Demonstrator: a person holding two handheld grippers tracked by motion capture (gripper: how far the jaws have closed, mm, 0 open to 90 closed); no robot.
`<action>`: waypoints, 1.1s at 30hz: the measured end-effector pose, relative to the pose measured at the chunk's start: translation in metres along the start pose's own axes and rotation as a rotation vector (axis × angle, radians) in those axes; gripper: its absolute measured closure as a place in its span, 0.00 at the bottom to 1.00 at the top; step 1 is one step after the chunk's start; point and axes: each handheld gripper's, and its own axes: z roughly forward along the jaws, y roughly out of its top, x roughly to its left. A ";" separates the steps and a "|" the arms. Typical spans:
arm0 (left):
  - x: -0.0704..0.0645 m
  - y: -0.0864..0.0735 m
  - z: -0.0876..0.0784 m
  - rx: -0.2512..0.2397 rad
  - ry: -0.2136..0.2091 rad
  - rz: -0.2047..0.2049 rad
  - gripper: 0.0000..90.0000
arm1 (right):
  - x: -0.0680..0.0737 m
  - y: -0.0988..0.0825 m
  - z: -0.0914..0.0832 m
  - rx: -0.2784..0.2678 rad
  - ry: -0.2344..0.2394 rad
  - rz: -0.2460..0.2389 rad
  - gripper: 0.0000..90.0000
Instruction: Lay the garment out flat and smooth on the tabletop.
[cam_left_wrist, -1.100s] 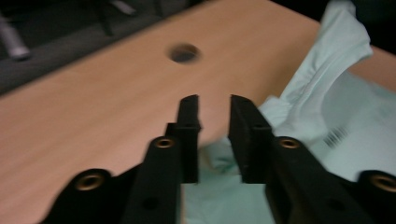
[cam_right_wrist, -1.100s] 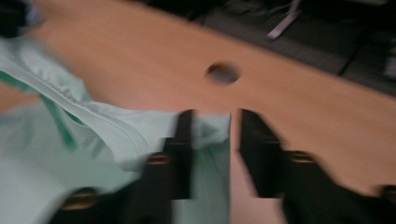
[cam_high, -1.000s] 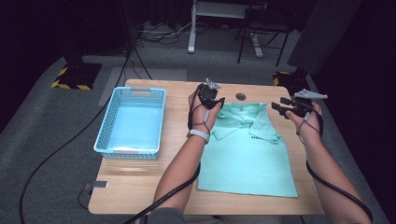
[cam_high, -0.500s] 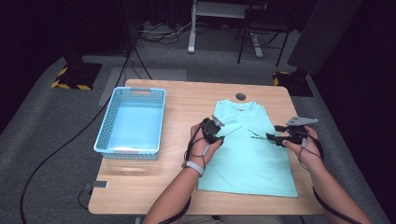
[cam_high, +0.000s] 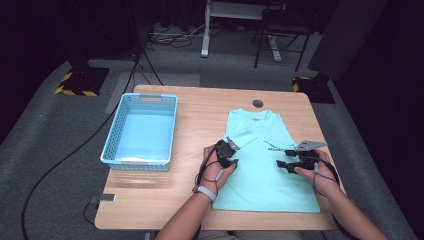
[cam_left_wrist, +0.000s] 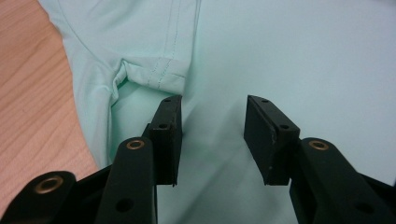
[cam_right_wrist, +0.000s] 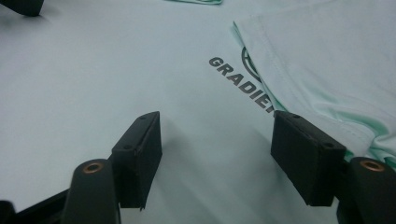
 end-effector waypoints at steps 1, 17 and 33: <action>-0.001 -0.002 -0.001 0.000 0.002 -0.001 0.63 | 0.002 -0.001 -0.001 -0.003 0.002 0.000 0.37; -0.006 -0.013 -0.015 -0.088 0.040 -0.060 0.38 | 0.012 -0.008 -0.003 -0.032 0.013 -0.003 0.34; -0.004 0.010 -0.013 -0.113 0.073 -0.033 0.33 | 0.012 -0.008 -0.003 -0.032 0.010 -0.009 0.34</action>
